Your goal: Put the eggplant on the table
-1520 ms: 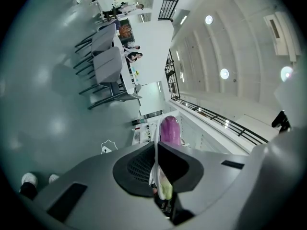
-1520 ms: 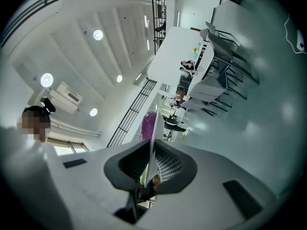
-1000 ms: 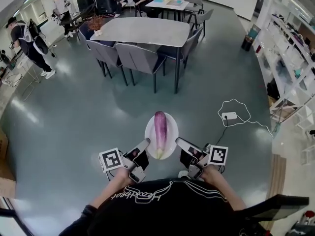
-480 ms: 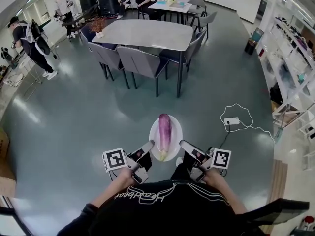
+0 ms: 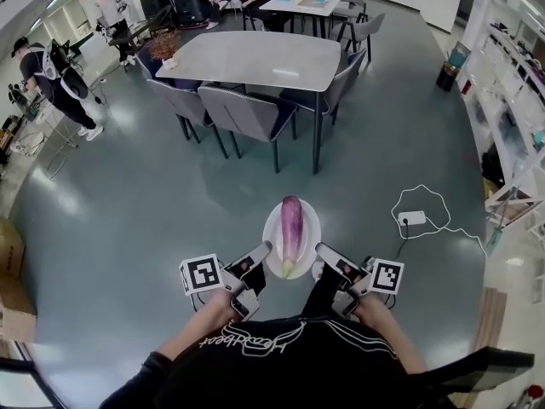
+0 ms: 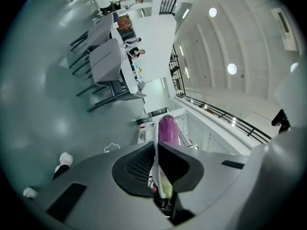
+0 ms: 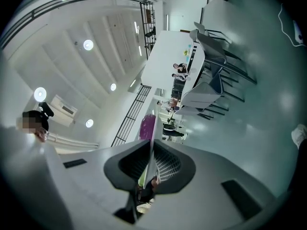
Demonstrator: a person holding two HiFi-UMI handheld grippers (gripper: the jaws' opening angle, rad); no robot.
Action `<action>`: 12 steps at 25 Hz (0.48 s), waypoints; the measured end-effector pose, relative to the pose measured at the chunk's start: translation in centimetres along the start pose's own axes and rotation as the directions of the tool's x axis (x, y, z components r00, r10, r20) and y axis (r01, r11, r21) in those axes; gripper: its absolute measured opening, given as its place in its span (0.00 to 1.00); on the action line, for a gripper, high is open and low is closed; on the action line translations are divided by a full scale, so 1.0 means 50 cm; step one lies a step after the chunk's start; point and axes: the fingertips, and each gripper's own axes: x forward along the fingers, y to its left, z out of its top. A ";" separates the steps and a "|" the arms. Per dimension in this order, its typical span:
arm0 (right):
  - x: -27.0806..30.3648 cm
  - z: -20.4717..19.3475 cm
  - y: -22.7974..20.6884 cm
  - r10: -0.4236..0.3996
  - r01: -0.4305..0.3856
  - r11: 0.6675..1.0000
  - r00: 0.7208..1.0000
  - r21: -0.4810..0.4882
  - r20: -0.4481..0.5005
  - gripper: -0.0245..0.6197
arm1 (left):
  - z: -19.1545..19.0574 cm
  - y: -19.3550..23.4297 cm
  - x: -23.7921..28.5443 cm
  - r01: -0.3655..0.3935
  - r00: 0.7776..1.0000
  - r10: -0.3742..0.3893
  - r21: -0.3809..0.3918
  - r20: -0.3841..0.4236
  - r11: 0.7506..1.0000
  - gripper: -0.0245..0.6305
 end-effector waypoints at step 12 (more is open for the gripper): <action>0.100 0.353 -0.181 -0.017 0.025 0.997 0.994 0.077 -0.105 0.07 | 0.202 0.059 0.326 -0.069 0.995 0.075 -0.091 0.065 0.993 0.07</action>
